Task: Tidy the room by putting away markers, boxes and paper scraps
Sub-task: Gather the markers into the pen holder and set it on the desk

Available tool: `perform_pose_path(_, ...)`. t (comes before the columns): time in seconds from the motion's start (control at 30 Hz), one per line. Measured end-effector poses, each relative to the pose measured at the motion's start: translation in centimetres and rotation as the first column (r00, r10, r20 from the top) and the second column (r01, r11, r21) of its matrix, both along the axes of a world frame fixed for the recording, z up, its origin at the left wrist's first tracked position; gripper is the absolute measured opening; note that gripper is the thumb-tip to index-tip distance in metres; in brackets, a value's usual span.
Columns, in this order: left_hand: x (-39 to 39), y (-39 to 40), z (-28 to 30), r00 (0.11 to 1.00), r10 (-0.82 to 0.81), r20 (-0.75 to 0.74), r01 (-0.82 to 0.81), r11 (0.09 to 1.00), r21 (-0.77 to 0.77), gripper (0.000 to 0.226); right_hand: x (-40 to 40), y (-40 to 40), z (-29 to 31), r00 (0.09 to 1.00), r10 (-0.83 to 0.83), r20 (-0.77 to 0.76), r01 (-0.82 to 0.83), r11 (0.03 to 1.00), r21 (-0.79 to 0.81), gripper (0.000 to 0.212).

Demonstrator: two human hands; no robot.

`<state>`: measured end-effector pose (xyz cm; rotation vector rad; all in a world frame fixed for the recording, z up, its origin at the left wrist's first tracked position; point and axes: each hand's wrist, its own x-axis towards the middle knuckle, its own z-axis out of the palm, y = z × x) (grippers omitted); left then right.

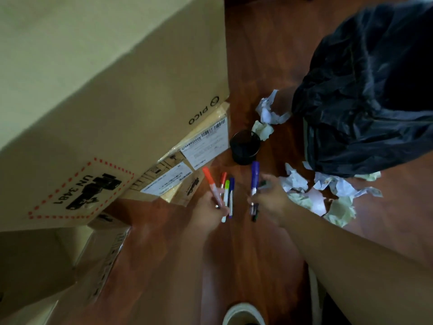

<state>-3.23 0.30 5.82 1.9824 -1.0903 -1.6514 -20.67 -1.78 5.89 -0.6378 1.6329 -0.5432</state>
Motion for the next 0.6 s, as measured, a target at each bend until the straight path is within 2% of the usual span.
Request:
perform_pose_path(0.1,-1.8,-2.7,0.4,1.0,0.003,-0.007,-0.004,0.987,-0.159,0.041,-1.9,-1.6,2.2,0.999,0.022,-0.041,-0.025,0.997,-0.067,0.043)
perform_pose_path(0.17,-3.5,-4.9,0.3,0.999,0.033,0.034,-0.025,0.976,-0.217,0.039,-3.3,-3.0,3.0,0.989,0.025,-0.146,-0.039,0.994,-0.098,0.033)
perform_pose_path(0.3,-7.0,-7.5,0.7,0.987,0.163,0.016,-0.15,0.938,-0.311,0.03,-5.4,-5.5,4.6,0.968,-0.002,-0.252,-0.039,0.987,-0.158,0.021)
perform_pose_path(0.37,-8.3,-8.2,0.5,0.971,0.239,0.021,-0.215,0.904,-0.37,0.023,-5.8,-6.3,5.1,0.975,-0.036,-0.221,-0.007,0.982,-0.188,0.013)
perform_pose_path(0.43,-9.1,-8.8,0.1,0.949,0.316,0.0,-0.295,0.887,-0.356,0.018,-5.7,-6.9,5.1,0.981,-0.09,-0.172,0.055,0.979,-0.198,0.003)
perform_pose_path(0.5,-9.4,-9.4,-0.6,0.919,0.391,-0.041,-0.382,0.863,-0.331,0.023,-5.6,-7.4,4.5,0.98,-0.153,-0.129,0.125,0.971,-0.203,0.015)
perform_pose_path(0.6,-9.5,-10.2,-1.3,0.889,0.452,-0.078,-0.456,0.852,-0.256,0.027,-5.1,-8.6,4.0,0.972,-0.224,-0.072,0.202,0.951,-0.235,0.015)
